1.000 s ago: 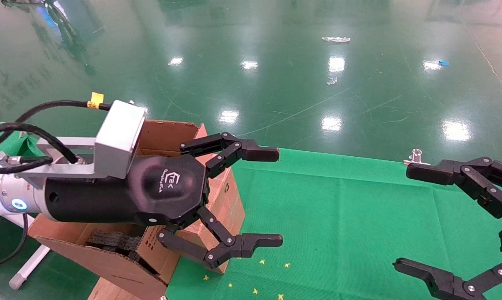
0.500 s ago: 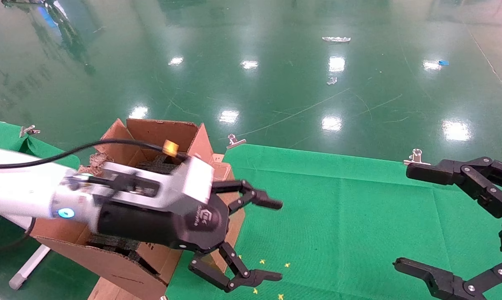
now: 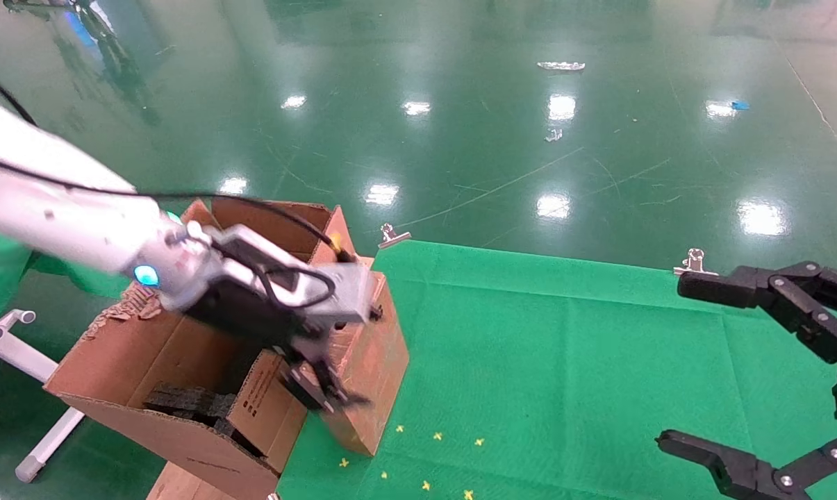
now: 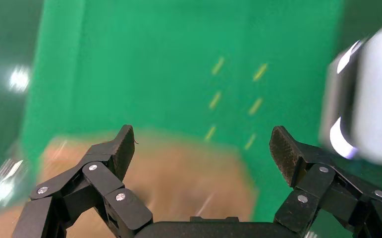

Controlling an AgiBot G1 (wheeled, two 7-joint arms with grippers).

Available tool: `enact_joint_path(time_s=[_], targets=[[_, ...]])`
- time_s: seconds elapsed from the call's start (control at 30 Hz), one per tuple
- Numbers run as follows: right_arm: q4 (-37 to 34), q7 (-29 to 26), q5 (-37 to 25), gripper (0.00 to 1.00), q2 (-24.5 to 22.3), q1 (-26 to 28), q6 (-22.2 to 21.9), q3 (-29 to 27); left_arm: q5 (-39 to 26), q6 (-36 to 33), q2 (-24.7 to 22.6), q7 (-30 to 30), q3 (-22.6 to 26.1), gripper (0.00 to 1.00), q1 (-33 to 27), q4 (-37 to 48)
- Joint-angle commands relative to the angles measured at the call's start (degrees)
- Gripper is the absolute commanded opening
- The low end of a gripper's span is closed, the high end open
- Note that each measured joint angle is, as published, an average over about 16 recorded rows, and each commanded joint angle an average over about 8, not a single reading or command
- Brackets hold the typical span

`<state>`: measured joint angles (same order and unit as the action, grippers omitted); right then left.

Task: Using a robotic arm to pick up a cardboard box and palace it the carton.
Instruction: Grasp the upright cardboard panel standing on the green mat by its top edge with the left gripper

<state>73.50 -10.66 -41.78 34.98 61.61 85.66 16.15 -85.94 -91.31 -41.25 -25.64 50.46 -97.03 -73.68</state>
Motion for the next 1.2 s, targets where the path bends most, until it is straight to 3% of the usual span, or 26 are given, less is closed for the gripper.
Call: enact_joint_path(time_s=[0.03,0.33,0.73,0.87,1.2], targets=[[0.00,0.00,0.01,1.00,0.00,0.00,0.00,0.01,-3.07,-0.15,0.12,-0.83,4.09,1.00,-4.05,0.25],[0.00,0.02,0.03,1.00,-0.02,0.01,-0.02,0.05,-1.16,0.41,-0.15,1.15,14.91,1.00,-12.75,3.97],[0.00,0.05,0.07,1.00,-0.04,0.02,-0.04,0.10,0.94,1.52,-2.06,2.09,20.66,1.00,-15.07,9.45],[0.00,0.06,0.08,1.00,-0.05,0.02,-0.05,0.11,3.06,1.87,-2.37,-3.75,20.67,1.00,-15.82,13.81],[0.00,0.08,0.11,1.00,-0.06,0.03,-0.07,0.15,6.43,1.54,-6.27,-28.64,22.80,1.00,-16.55,28.79]])
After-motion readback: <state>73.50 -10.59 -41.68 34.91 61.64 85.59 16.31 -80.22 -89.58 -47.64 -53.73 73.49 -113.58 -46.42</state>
